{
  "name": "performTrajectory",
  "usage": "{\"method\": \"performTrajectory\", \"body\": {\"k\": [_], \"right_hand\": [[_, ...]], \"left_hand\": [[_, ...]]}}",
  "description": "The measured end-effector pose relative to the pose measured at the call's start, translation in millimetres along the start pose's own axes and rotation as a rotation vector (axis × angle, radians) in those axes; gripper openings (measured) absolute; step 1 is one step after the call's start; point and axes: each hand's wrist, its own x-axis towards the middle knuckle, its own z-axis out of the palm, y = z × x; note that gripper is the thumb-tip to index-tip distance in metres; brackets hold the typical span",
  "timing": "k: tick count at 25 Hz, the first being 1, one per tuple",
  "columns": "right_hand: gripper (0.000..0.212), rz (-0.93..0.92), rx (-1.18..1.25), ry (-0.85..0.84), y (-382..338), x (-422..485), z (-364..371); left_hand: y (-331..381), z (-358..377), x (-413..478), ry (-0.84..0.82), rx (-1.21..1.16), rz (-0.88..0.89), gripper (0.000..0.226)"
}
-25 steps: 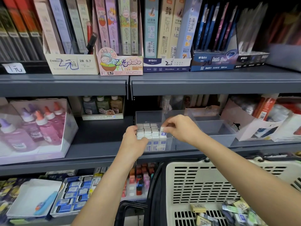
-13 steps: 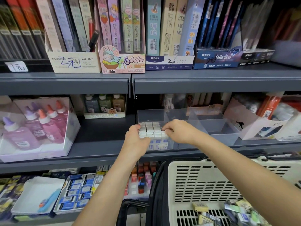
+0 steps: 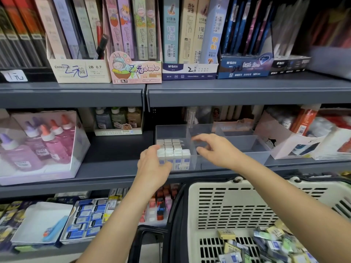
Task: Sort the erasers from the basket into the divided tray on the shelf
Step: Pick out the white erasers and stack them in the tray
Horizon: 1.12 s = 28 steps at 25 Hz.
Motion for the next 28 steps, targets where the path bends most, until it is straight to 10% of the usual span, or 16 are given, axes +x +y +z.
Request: {"method": "performTrajectory", "body": {"k": [3,8,18,28], "right_hand": [[0.036,0.015,0.073,0.061,18.3,-53.7,-14.2],[0.032,0.117,0.004,-0.183,83.0,-163.6,-22.6],[0.053,0.508,-0.288,-0.689,199.4,-235.7,12.3],[0.023,0.587,-0.128,-0.361,224.7,-229.4,68.4]], "left_hand": [[3.9,10.1,-38.5,0.079,0.016,0.212,0.043],[25.1,79.3,-100.4,-0.265,0.010,0.362,0.025],[52.8,199.8,-97.4,-0.641,0.216,0.012,0.035],[24.6,253.2,-88.6,-0.715,0.177,-0.144,0.017]]}}
